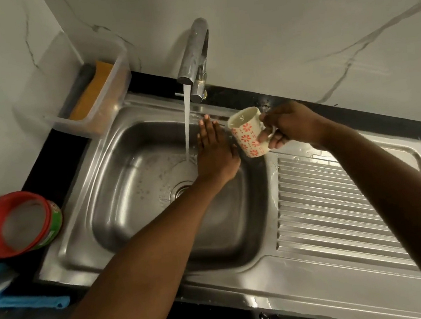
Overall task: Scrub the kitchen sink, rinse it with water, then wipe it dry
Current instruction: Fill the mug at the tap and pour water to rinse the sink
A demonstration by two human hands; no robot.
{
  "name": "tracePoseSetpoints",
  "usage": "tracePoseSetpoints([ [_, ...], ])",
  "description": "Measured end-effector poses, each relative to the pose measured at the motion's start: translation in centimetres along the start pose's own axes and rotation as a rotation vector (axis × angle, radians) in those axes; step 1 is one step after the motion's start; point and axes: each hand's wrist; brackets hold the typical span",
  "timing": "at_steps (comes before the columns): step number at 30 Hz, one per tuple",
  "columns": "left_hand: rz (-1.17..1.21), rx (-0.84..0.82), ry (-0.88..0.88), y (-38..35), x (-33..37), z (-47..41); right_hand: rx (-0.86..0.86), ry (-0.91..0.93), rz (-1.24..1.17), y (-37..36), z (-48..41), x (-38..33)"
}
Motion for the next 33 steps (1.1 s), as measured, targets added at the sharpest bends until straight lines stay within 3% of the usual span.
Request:
tracePoseSetpoints([
  [6,-0.066,-0.035,-0.114,-0.2,-1.5,1.2,-0.031,-0.006,-0.185,-2.3,-0.2,0.4],
  [12,-0.074,-0.238,-0.151,1.2,-4.3,7.3,-0.008,-0.023,-0.274,-3.8,2.9,4.3],
  [15,-0.024,-0.182,-0.043,3.3,-6.7,9.8,0.016,-0.044,-0.258,-5.7,4.9,5.5],
  [19,-0.082,-0.012,-0.027,6.9,-10.5,10.3,-0.026,-0.073,-0.249,-9.7,6.7,5.5],
  [22,-0.178,0.084,-0.057,9.2,-13.1,9.3,-0.102,-0.08,-0.236,-13.4,6.8,3.7],
  [25,-0.383,0.05,-0.144,11.2,-15.6,7.2,-0.164,-0.007,-0.246,-17.2,5.8,0.4],
  [29,-0.514,-0.066,-0.133,12.5,-19.0,4.6,-0.117,0.052,-0.321,-20.6,3.1,-5.8],
  [33,-0.633,-0.012,-0.334,12.4,-21.3,4.4,-0.056,0.095,-0.372,-22.3,0.7,-11.1],
])
Point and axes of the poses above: each hand's wrist, its own z-axis away from the middle knuckle, its own y-axis out of the back of the hand, x = y × z, and after that the axes turned 5 degrees about -y, right-handed
